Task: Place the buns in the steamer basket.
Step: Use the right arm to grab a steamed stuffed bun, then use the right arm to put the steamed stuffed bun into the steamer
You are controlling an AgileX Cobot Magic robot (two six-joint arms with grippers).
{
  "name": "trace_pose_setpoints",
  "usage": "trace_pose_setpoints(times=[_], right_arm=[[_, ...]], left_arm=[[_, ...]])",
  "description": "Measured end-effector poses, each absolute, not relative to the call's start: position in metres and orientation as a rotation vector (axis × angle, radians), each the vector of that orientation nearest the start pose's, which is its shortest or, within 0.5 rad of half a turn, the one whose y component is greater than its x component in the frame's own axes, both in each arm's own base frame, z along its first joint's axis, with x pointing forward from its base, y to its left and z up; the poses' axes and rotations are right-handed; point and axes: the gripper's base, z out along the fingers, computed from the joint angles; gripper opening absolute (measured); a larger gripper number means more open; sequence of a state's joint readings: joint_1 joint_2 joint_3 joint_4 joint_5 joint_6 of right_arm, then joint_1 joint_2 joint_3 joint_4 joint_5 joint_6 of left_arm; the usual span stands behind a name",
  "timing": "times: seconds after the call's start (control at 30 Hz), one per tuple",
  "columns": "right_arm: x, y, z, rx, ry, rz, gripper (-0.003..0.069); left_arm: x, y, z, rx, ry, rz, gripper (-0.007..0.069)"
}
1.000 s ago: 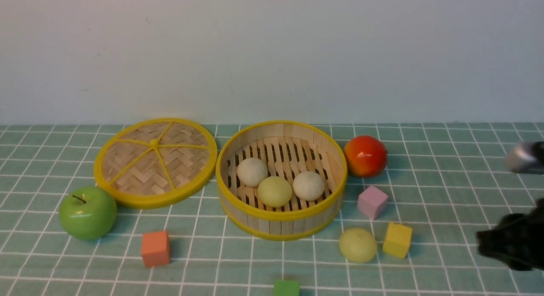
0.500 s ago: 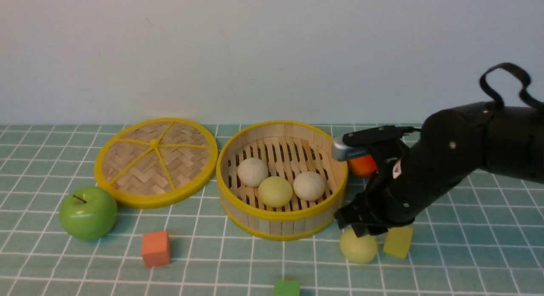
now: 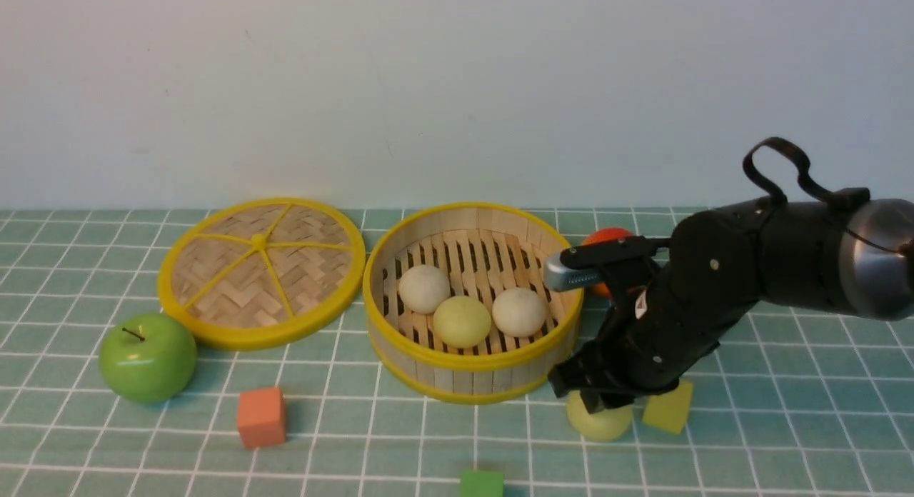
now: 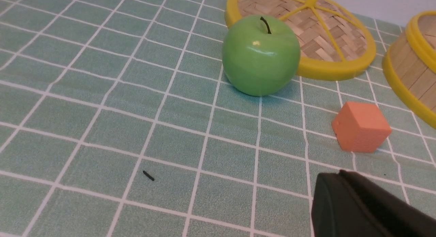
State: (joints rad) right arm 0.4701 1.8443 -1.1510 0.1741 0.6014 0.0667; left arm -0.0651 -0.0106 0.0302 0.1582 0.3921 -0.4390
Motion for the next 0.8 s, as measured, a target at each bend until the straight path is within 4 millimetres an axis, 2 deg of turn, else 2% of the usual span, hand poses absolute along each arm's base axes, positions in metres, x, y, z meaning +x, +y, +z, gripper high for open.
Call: trace_pose_setpoints(times=[0.23,0.3,0.37,0.4,0.43,0.53,0.73,0.77,0.8], right_arm=[[0.324,0.174,0.165,-0.384,2.801,0.298,0.0202],[0.324,0.175,0.165,-0.384,2.802,0.299,0.0157],[0.324,0.175,0.166,-0.386,2.812,0.298,0.0080],[0.324,0.175,0.166,-0.385,2.812,0.299,0.0073],[0.323,0.175,0.166,-0.386,2.821,0.298,0.0020],[0.321,0.174,0.167,-0.390,2.833,0.297,0.0003],[0.319,0.174,0.199,-0.406,2.812,0.320,0.0003],[0.323,0.177,0.221,-0.404,2.763,0.348,0.0003],[0.326,0.179,0.232,-0.400,2.733,0.366,0.0003]], left_arm=[[0.052,0.002,0.169,-0.256,1.877,-0.187,0.0034],[0.052,0.002,0.169,-0.256,1.877,-0.187,0.0036],[0.052,0.002,0.169,-0.256,1.877,-0.187,0.0038],[0.052,0.002,0.169,-0.256,1.877,-0.187,0.0038],[0.052,0.002,0.169,-0.256,1.877,-0.187,0.0039],[0.052,0.002,0.169,-0.256,1.877,-0.187,0.0039],[0.052,0.002,0.169,-0.256,1.877,-0.187,0.0041],[0.052,0.002,0.169,-0.256,1.877,-0.187,0.0041],[0.052,0.002,0.169,-0.256,1.877,-0.187,0.0041]])
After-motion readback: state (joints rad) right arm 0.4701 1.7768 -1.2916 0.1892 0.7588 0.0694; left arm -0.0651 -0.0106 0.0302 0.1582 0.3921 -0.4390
